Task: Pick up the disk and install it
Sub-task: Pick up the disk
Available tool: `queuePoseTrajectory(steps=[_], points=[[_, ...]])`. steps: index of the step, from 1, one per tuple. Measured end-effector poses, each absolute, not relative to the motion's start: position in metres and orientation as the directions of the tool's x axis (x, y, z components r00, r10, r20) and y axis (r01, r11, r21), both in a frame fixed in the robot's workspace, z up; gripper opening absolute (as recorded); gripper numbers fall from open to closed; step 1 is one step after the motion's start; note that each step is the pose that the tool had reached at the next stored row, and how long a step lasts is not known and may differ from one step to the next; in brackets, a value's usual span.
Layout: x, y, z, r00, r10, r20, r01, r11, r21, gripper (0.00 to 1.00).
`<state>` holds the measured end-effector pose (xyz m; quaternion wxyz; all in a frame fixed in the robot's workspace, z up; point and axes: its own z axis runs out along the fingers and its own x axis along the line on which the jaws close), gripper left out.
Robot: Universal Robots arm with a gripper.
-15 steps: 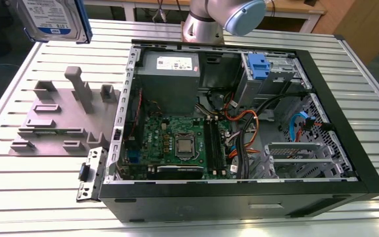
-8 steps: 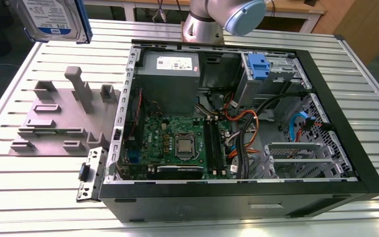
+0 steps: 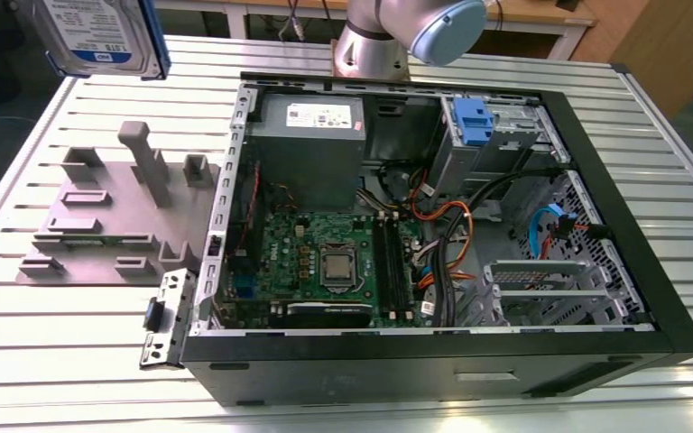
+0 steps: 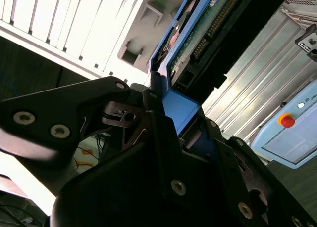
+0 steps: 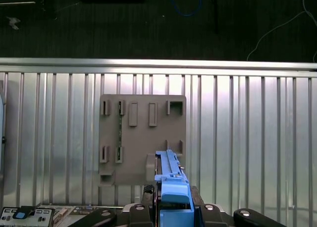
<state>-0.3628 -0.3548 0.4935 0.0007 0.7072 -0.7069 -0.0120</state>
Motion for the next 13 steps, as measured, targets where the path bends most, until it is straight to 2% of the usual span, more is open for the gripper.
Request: queuePoseTrajectory(steps=[13], points=[[-0.36,-0.3548,0.4935,0.0,-1.0,-0.016,-1.0,-0.001,0.018,0.36]])
